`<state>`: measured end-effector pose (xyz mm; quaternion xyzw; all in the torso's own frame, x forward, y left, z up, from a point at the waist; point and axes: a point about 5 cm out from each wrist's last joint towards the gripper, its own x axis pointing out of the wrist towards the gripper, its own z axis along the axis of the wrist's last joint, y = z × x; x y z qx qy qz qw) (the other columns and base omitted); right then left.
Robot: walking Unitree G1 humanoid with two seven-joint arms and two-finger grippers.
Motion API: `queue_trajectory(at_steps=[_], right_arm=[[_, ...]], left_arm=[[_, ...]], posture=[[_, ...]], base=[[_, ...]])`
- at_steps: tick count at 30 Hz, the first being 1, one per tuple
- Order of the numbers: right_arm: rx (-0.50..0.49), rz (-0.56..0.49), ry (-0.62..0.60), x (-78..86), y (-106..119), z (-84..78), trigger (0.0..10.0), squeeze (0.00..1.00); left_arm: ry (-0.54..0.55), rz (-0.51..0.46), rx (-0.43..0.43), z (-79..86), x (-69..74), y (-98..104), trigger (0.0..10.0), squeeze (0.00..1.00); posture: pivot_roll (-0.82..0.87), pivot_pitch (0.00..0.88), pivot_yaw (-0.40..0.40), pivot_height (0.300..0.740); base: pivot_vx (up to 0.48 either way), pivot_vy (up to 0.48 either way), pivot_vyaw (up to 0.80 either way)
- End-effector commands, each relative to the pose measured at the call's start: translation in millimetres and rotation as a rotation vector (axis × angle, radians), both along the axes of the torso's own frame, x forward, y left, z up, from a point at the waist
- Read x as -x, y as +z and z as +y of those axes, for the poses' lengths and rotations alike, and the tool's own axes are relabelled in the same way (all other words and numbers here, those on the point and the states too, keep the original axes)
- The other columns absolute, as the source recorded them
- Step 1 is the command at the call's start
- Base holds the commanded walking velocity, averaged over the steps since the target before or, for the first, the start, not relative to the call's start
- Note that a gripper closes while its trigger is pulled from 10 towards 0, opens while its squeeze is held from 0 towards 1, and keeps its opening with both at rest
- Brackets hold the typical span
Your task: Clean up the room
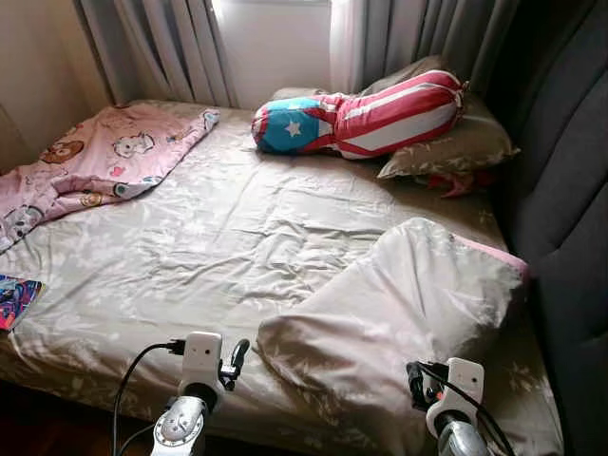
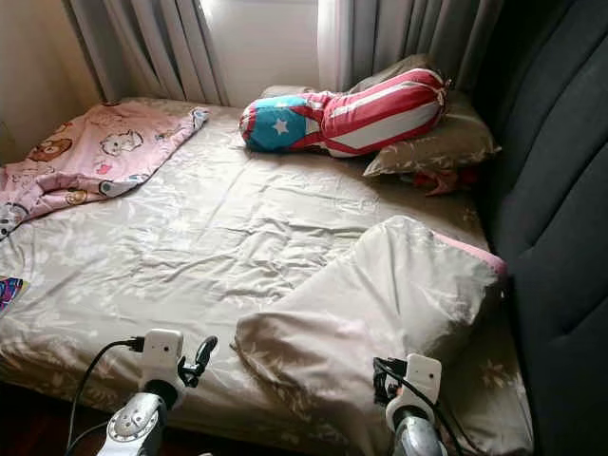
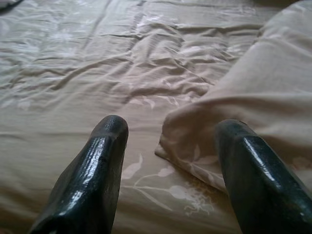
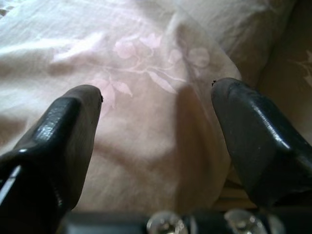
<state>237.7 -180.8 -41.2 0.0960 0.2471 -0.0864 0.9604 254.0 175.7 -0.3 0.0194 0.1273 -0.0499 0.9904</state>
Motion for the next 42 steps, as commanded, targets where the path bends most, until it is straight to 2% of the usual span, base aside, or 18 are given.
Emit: queue_trajectory(at_steps=[1,7,12,18,19,24,25,26,27,28,29,36,40,42], right_arm=[[0.007,-0.029,0.016,-12.4,8.7,3.4,10.0,0.0],[0.006,-0.059,0.03,-24.4,17.6,10.2,10.0,0.0],[0.014,-0.062,0.026,-28.3,20.5,11.7,10.0,0.0],[-0.016,-0.041,-0.033,-34.7,23.3,8.7,10.0,0.0],[-0.012,-0.018,-0.055,-35.6,22.8,5.9,10.0,1.0],[-0.036,0.032,-0.115,-34.6,19.8,0.7,10.0,1.0],[-0.038,0.036,-0.121,-34.1,19.3,0.7,10.0,0.72],[-0.043,0.038,-0.128,-33.7,18.9,0.6,10.0,0.72],[-0.046,0.039,-0.132,-33.2,18.5,0.5,10.0,0.36],[-0.048,0.039,-0.135,-32.7,18.2,0.5,10.0,0.36],[-0.048,0.041,-0.138,-32.1,17.7,0.5,10.0,0.0],[-0.082,0.096,-0.156,-22.6,8.2,0.4,10.0,0.0],[-0.041,0.168,-0.161,-10.5,-1.7,-1.9,10.0,0.0],[-0.07,0.205,-0.201,-2.2,-8.1,-4.1,10.0,0.0]], left_arm=[[-0.001,0.006,0.001,1.2,-0.1,0.7,10.0,0.0],[-0.001,0.003,0.002,2.1,-0.1,1.5,10.0,0.0],[-0.005,0.003,0.002,2.5,0.1,2.0,10.0,0.0],[-0.01,-0.002,-0.002,3.9,0.3,4.1,10.0,0.0],[-0.013,-0.005,-0.003,4.5,0.1,5.2,10.0,0.0],[-0.024,-0.006,-0.011,7.5,4.1,6.7,10.0,0.0],[-0.025,-0.006,-0.011,8.0,5.0,6.8,10.0,0.0],[-0.025,-0.006,-0.012,8.4,5.8,6.9,10.0,0.0],[-0.026,-0.006,-0.012,8.9,6.9,7.0,10.0,0.0],[-0.026,-0.007,-0.013,9.4,8.0,7.2,10.0,0.0],[-0.027,-0.006,-0.014,10.1,9.5,7.4,10.0,0.0],[-0.037,0.001,-0.02,13.7,19.1,9.5,10.0,0.0],[-0.04,0.012,-0.024,16.1,23.8,10.8,10.0,0.0],[-0.04,0.013,-0.027,17.7,26.4,12.2,10.0,0.0]], posture=[[-0.07,0.01,-0.009,0.67],[-0.06,0.012,-0.008,0.67],[-0.05,0.015,-0.006,0.67],[-0.03,0.041,0.001,0.67],[-0.03,0.051,0.005,0.67],[-0.01,0.074,0.014,0.67],[-0.01,0.082,0.016,0.67],[0.0,0.085,0.017,0.67],[0.0,0.092,0.019,0.67],[0.0,0.095,0.02,0.67],[0.0,0.105,0.023,0.67],[0.01,0.136,0.032,0.67],[0.02,0.148,0.037,0.67],[0.02,0.157,0.042,0.67]], base=[[0.0,0.0,0.0],[0.0,0.0,0.0],[0.0,0.0,0.0],[0.0,0.0,0.0],[0.0,0.0,0.0],[0.0,0.0,0.0],[0.0,0.0,0.0],[0.0,0.0,0.0],[0.0,0.0,0.0],[0.0,0.0,0.0],[0.0,0.0,0.0],[0.0,0.0,0.0],[0.0,0.0,0.0],[0.0,0.0,0.0]])
